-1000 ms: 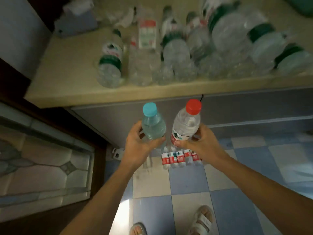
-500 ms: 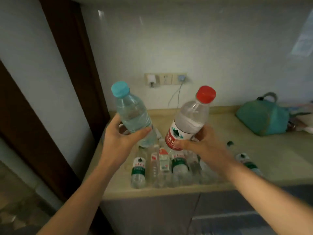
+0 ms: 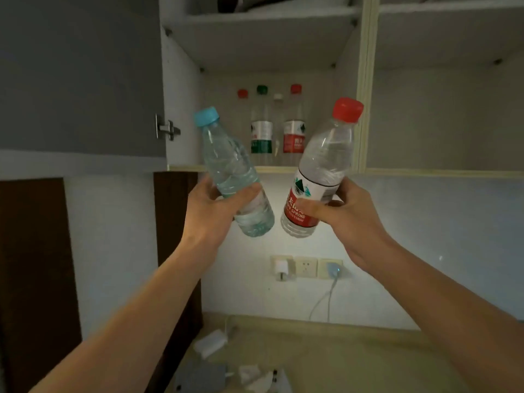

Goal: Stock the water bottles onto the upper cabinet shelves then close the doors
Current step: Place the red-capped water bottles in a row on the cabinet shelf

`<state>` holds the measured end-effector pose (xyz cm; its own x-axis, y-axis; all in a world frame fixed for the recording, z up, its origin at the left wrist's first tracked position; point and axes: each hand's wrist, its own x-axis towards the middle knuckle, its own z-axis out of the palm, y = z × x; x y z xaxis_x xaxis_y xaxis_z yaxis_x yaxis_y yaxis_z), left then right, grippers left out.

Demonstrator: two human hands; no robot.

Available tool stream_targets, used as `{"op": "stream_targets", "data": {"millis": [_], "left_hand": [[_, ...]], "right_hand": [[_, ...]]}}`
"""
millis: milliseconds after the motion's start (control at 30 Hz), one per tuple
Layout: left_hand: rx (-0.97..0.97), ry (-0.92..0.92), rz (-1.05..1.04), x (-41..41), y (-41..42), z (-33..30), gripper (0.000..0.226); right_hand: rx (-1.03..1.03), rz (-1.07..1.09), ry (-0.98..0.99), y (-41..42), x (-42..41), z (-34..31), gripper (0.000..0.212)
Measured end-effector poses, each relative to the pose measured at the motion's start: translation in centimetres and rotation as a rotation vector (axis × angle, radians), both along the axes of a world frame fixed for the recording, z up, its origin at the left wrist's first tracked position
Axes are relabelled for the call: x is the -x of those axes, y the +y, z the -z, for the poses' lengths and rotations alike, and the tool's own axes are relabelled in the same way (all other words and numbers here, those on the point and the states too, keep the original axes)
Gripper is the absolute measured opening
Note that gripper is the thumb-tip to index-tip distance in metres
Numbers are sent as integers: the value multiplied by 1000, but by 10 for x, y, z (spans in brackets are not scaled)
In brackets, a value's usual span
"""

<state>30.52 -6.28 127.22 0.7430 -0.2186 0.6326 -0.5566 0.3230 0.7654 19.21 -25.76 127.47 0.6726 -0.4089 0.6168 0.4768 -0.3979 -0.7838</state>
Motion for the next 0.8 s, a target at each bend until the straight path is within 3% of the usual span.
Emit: {"op": "stream_targets", "data": {"millis": [400,567,800], "left_hand": [[4,-103,-71,-116,-45,-131,46],[-43,-26,-85,-159,-72,-148,56],[-98,19,-88,-200,-94,-139,52]], "right_hand": [[-9,183,-76,-38,-103,-116,40],[-10,241,30,-57,-129,-143,34],[-32,303,89,-76,-162,-145,33]]}}
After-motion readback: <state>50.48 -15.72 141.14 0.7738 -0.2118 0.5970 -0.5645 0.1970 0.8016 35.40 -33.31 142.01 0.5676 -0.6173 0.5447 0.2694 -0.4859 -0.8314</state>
